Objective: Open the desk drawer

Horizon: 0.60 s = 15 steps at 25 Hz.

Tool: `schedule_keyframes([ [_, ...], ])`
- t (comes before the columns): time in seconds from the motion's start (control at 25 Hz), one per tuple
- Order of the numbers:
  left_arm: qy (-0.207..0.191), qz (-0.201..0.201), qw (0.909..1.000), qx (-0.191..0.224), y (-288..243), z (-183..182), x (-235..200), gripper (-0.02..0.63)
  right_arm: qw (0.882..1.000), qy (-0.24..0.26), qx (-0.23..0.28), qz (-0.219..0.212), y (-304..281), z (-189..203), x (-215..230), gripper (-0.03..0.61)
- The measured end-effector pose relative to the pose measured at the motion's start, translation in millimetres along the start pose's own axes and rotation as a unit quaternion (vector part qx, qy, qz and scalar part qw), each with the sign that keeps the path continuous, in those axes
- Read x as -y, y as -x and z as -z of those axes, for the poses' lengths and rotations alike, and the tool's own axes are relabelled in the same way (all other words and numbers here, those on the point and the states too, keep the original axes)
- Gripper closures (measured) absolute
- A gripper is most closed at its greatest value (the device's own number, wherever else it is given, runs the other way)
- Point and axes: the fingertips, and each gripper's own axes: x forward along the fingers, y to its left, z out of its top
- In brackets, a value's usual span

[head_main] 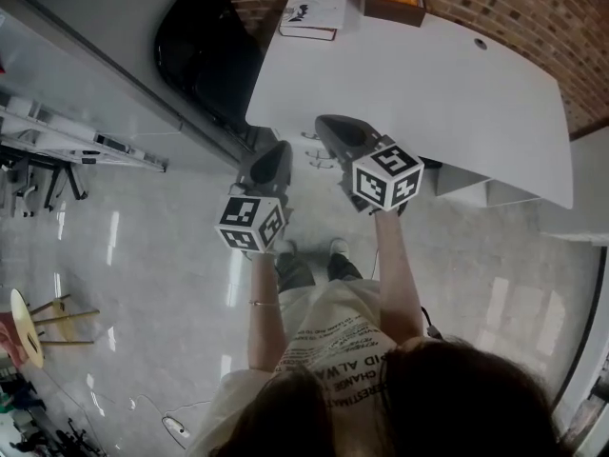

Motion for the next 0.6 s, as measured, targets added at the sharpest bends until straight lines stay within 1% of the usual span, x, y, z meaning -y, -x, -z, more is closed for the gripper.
schedule_keyframes([
  [0.12, 0.005, 0.018, 0.9998, -0.004, -10, 0, -7, 0.616, 1.0, -0.001, -0.001, 0.02, -4, 0, 7, 0.576],
  [0.24, -0.002, 0.052, 0.9985, -0.019, -19, 2, -5, 0.615, 0.999, -0.012, 0.005, 0.049, -1, 1, 16, 0.575],
  [0.36, -0.01, 0.084, 0.9959, -0.03, -25, 2, -9, 0.615, 0.996, -0.02, 0.011, 0.083, -1, 4, 22, 0.577],
  [0.48, -0.007, 0.109, 0.9932, -0.039, -27, 6, -16, 0.615, 0.993, -0.023, 0.014, 0.112, -1, 10, 22, 0.576],
  [0.6, -0.013, 0.139, 0.9889, -0.051, -28, 13, -17, 0.616, 0.989, -0.03, 0.019, 0.144, 3, 16, 21, 0.576],
])
